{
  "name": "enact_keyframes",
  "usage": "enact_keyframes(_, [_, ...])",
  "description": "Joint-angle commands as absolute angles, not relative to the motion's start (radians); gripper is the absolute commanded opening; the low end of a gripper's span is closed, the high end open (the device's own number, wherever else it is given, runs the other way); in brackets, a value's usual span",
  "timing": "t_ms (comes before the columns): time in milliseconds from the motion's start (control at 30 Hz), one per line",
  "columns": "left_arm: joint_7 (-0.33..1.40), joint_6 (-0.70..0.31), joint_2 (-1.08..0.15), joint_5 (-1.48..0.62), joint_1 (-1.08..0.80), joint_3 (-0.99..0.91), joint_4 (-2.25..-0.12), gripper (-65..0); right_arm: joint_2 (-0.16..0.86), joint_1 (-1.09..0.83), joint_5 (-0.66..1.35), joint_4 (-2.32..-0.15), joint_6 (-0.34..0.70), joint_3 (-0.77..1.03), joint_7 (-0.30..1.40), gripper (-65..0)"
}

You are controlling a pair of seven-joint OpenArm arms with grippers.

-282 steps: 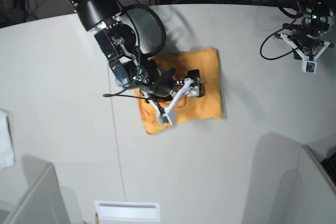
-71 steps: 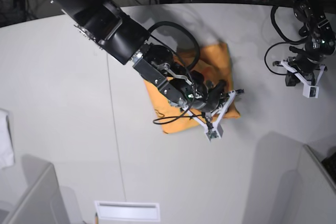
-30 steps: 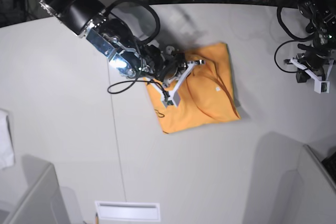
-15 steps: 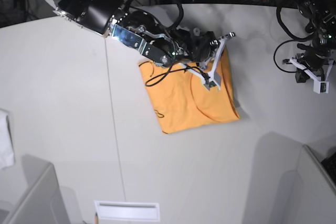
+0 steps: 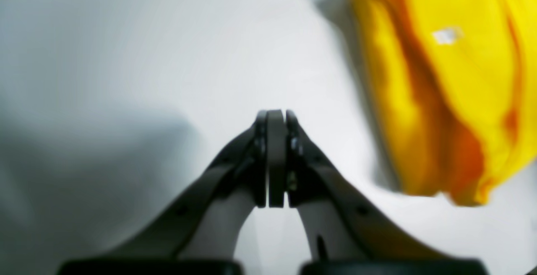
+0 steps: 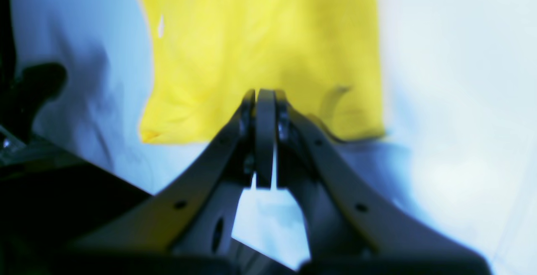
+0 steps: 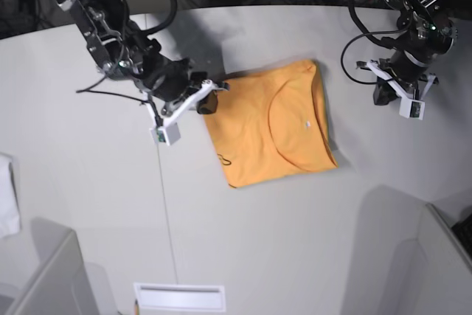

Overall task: Fold the T-shirt properly
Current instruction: 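Grasp the edge of the folded shirt with the left gripper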

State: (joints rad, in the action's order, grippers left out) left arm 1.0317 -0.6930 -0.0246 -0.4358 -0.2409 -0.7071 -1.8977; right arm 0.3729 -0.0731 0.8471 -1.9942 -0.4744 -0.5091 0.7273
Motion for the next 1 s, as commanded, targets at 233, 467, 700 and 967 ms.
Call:
enact_keyframes(233, [1.021, -0.698, -0.024, -0.733, -0.229, -0.707, -1.845, -15.1, 0.447, -0.176, 0.855, -2.012, -0.466, -0.495, 0.685, -65.0])
enact_keyframes(467, [1.017, -0.698, -0.022, -0.751, -0.176, -0.598, -1.724, -3.3, 0.446, -0.194, 0.855, -2.014, -0.466, -0.496, 0.685, -65.0])
enact_keyframes(700, [1.015, -0.682, -0.024, -0.743, -0.101, -0.579, -1.567, -3.3, 0.441, -0.197, 0.855, -2.014, -0.466, -0.495, 0.685, -65.0])
enact_keyframes(967, [1.013, -0.578, -0.025, -0.743, -0.050, -0.501, -1.455, -3.3, 0.426, -0.197, 0.855, -2.014, -0.466, -0.493, 0.685, -65.0])
